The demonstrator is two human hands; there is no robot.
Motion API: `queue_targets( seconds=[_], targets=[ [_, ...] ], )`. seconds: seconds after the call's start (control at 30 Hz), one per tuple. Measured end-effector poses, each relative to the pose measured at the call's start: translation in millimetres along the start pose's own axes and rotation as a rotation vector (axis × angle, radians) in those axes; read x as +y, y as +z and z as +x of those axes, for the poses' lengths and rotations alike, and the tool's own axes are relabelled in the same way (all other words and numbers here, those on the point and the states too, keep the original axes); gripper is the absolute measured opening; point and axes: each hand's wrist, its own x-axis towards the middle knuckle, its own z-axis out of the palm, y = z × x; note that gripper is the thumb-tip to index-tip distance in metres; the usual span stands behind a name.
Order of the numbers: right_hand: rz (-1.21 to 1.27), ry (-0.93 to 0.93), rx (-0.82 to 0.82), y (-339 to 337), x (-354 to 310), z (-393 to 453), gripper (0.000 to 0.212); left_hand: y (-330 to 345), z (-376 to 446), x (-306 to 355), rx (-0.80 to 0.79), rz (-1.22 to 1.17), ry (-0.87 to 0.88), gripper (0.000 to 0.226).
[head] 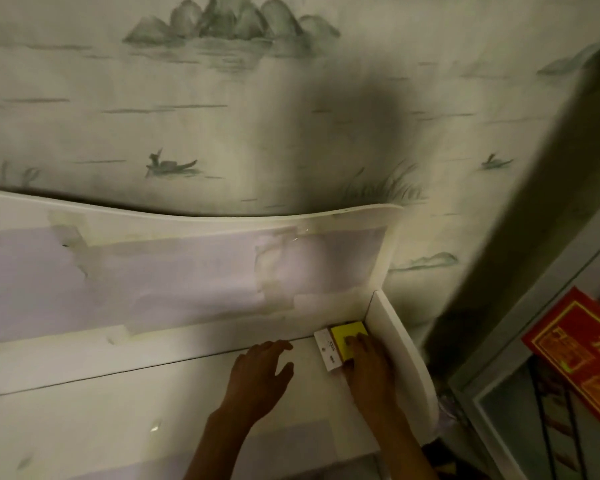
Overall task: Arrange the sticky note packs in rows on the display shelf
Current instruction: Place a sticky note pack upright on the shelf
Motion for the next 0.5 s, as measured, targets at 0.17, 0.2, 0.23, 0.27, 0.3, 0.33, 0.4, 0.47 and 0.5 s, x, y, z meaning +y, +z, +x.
queue_targets(
  seconds=[0.17,0.2,0.23,0.27,0.3,0.33,0.4,0.47,0.5],
  targets=[
    [0.039,-0.016,0.010,4,4,-4,0.058,4,-1,-1,0.020,-0.038,-0.042,0.037],
    [0.039,-0.018,0.014,3,4,-5,0.056,5,-1,-1,0.028,-0.057,-0.060,0.035],
    [0.038,-0.019,0.016,2,3,-6,0.053,6,-1,1,0.033,-0.073,-0.081,0.034],
    [0.046,-0.017,0.021,-1,0,-8,0.050,7,-1,3,0.031,-0.089,-0.105,0.032],
    [0.065,-0.019,0.034,-3,-2,-9,0.045,8,-1,6,0.029,-0.109,-0.134,0.030],
    [0.088,-0.032,0.054,-5,-4,-11,0.041,9,-1,8,0.022,-0.137,-0.173,0.027],
    [0.122,-0.072,0.107,-9,-8,-13,0.034,9,0,14,-0.008,-0.205,-0.254,0.023],
    [0.161,-0.088,0.167,-18,-14,-16,0.029,12,1,17,-0.060,-0.275,-0.304,0.024],
    [0.177,-0.088,0.185,-24,-17,-16,0.031,14,2,18,-0.090,-0.333,-0.317,0.025]
  ],
)
